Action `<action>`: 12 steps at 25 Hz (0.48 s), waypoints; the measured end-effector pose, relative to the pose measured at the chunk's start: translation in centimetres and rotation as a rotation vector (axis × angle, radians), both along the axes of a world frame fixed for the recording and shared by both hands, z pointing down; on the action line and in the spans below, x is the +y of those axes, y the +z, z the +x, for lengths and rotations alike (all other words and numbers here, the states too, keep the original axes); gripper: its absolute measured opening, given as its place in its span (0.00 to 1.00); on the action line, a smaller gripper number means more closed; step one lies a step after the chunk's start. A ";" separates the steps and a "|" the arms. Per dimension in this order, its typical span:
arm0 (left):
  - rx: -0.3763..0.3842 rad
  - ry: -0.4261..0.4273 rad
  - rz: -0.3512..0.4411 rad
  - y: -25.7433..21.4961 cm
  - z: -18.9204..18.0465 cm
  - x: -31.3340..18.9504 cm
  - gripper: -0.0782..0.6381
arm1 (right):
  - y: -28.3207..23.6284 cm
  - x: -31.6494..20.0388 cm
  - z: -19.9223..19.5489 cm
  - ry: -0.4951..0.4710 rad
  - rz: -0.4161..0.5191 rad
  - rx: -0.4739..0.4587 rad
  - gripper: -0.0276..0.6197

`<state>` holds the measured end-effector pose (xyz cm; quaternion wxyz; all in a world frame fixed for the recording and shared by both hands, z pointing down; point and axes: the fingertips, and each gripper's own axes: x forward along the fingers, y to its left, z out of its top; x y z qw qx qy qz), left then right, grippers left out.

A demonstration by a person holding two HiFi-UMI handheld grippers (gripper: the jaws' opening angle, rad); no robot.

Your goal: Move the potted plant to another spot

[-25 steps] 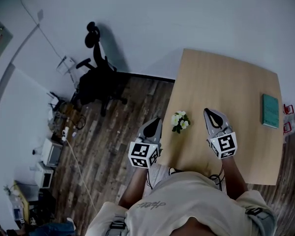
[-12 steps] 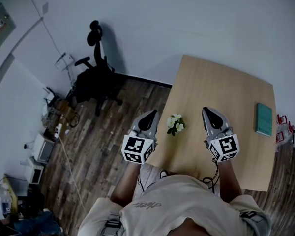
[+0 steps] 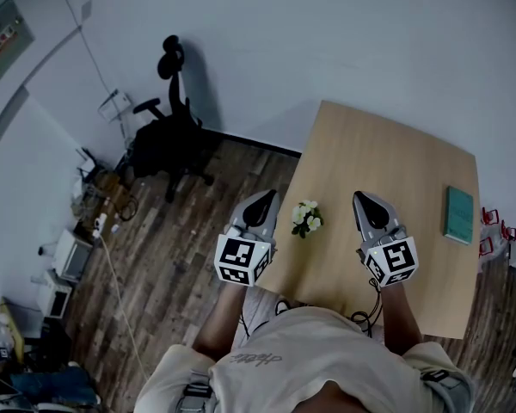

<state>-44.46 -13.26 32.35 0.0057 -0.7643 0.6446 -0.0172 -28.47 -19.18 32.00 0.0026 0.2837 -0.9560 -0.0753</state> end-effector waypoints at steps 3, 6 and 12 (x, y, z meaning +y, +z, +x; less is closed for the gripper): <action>-0.001 0.001 -0.015 0.6 0.0 0.4 0.13 | 0.4 0.3 0.0 -0.001 -0.006 0.006 0.05; 0.007 -0.009 -0.022 1.0 -0.3 0.7 0.13 | 1.1 0.1 0.3 0.002 -0.021 0.018 0.05; 0.013 -0.012 -0.019 1.1 -0.4 0.5 0.13 | 1.8 0.2 0.9 0.007 -0.041 0.026 0.05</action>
